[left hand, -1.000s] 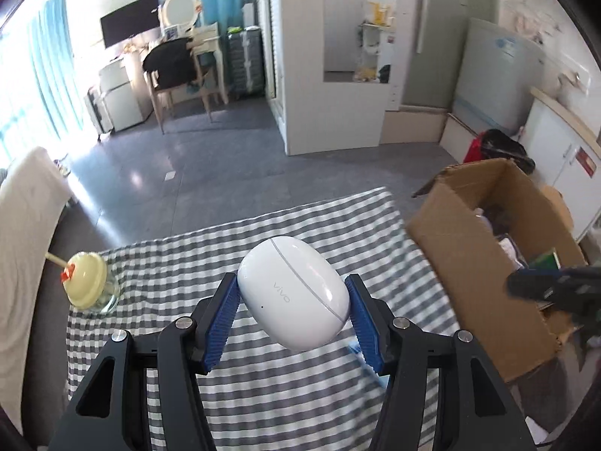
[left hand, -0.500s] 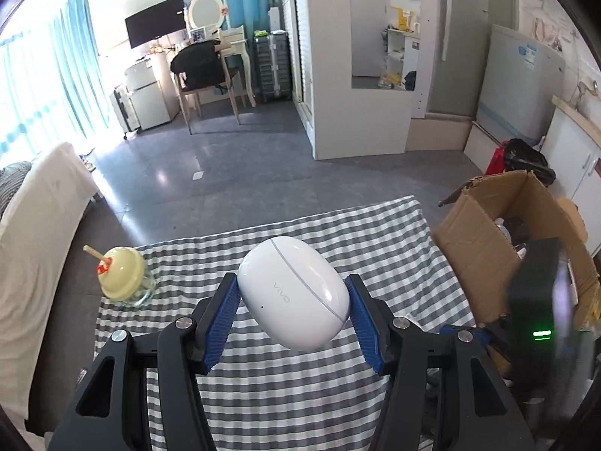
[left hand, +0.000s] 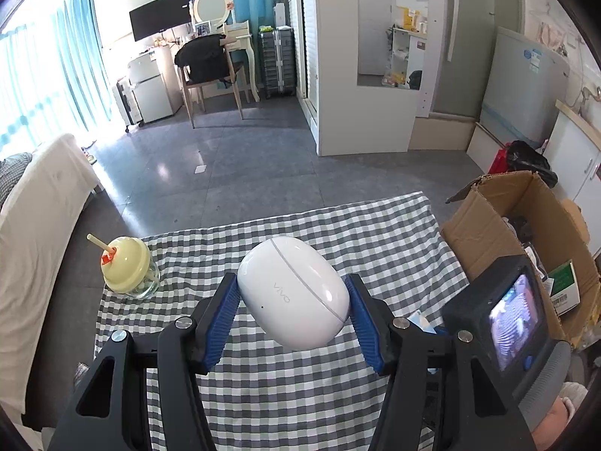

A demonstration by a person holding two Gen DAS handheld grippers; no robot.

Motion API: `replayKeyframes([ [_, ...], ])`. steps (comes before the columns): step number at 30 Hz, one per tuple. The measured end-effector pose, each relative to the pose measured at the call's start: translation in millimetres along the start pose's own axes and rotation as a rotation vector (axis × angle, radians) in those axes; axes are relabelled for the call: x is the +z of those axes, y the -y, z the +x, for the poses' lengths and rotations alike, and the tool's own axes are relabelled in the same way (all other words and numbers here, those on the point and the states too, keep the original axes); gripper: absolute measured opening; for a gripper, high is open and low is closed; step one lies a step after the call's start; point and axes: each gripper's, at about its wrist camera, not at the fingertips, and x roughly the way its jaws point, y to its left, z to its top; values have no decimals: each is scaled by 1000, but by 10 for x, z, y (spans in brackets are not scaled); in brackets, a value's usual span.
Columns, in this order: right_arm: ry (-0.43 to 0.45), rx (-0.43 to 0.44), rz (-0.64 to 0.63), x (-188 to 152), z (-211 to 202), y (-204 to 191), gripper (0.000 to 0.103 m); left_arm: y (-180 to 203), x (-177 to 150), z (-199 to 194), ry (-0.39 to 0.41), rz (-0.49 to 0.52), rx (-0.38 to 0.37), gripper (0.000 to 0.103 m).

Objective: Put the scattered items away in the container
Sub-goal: 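Grasp the blue floral tissue pack with right tool while left tool holds the earbud case, then lower the tissue pack and earbud case into the cardboard box and release both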

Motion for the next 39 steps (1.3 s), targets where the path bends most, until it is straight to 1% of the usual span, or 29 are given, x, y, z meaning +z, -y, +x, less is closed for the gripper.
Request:
replayKeyframes([
  [3,57,-9,11,-11,-269,45,51,7,11,-20,5,-2,6,59],
  [7,178,-8,30,-16,-843,126,51,47,32,-82,18,-5,5,59],
  [9,222,-14,30,-20,-1038,138,51,83,38,-136,31,1,-3,59],
  [11,248,-28,37,-37,-1168,167,51,133,35,-184,41,14,-11,59],
  [13,256,-29,51,-47,-1220,210,51,179,28,-209,46,26,-16,59],
  [16,261,-22,86,-70,-1266,304,51,277,18,-217,41,48,-23,59],
  [18,279,-29,99,-189,-1382,394,51,345,25,-225,38,60,-29,59],
  [20,301,-43,115,-177,-1494,463,51,455,45,-235,37,78,-40,59],
  [23,334,-82,154,-278,-1722,651,51,713,101,-273,50,120,-71,59],
  [27,373,-132,245,-444,-1982,1054,51,1216,207,-350,74,196,-163,59],
  [30,383,-176,323,-576,-2078,1420,51,1634,289,-373,86,259,-232,59],
  [33,368,-214,405,-678,-2063,1771,51,2052,336,-340,88,322,-294,59],
  [35,350,-227,457,-740,-1998,2000,51,2328,354,-276,84,360,-313,59],
  [39,285,-191,543,-787,-1734,2386,52,2794,359,-63,54,432,-335,59],
])
